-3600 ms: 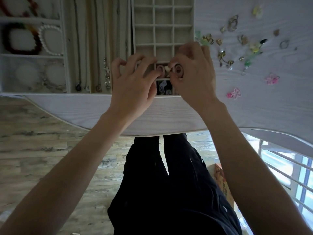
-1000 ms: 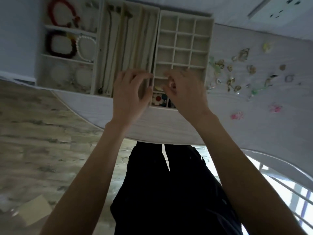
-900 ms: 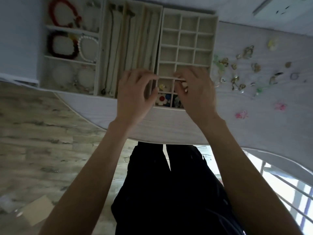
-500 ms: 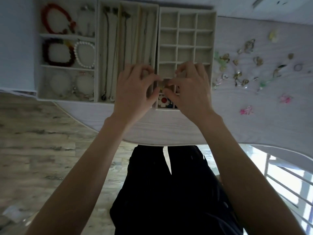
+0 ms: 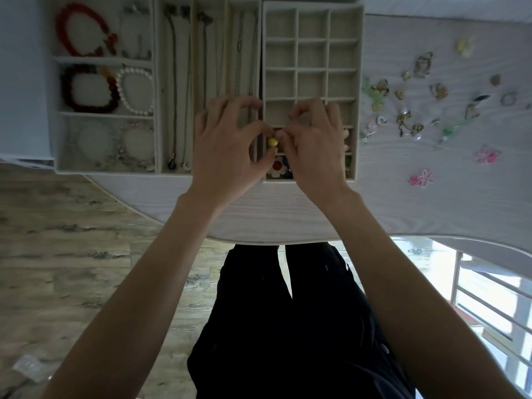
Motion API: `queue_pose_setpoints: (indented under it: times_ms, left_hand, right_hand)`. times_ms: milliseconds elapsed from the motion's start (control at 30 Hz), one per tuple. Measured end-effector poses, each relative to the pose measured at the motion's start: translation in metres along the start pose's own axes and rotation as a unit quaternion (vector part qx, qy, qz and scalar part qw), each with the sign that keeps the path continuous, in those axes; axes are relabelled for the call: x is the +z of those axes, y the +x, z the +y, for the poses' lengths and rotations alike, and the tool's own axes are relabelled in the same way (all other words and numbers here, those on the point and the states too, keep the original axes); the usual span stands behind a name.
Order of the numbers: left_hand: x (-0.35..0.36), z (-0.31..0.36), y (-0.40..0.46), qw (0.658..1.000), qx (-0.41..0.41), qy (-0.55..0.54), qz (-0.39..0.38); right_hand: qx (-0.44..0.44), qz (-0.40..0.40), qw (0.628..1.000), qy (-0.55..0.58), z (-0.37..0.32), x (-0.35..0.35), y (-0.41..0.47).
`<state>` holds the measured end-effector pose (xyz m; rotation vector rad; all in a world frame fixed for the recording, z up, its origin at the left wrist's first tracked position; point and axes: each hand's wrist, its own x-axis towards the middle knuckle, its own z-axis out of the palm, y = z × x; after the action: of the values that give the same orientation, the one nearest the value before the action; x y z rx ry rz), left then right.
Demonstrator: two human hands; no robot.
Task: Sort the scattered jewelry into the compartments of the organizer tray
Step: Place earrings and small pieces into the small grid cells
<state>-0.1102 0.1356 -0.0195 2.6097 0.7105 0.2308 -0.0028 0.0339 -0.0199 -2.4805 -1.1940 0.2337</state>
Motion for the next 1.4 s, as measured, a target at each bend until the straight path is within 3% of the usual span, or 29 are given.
queue_pose_setpoints:
  times_ms: [333, 600, 867, 1400]
  left_hand:
    - [0.004, 0.009, 0.000, 0.999, -0.034, 0.015, 0.037]
    - [-0.002, 0.000, -0.009, 0.997, -0.014, 0.042, 0.056]
    - [-0.002, 0.001, -0.009, 0.998, -0.012, 0.039, 0.056]
    - [0.000, 0.002, -0.008, 0.998, -0.018, 0.038, 0.050]
  right_hand:
    - [-0.040, 0.056, 0.997, -0.024, 0.007, -0.007, -0.010]
    - [0.049, 0.040, 0.998, -0.015, -0.005, -0.003, -0.003]
    - [0.045, 0.069, 0.993, -0.085, -0.013, -0.002, -0.006]
    - [0.033, 0.085, 0.996, -0.018, -0.012, 0.001, -0.009]
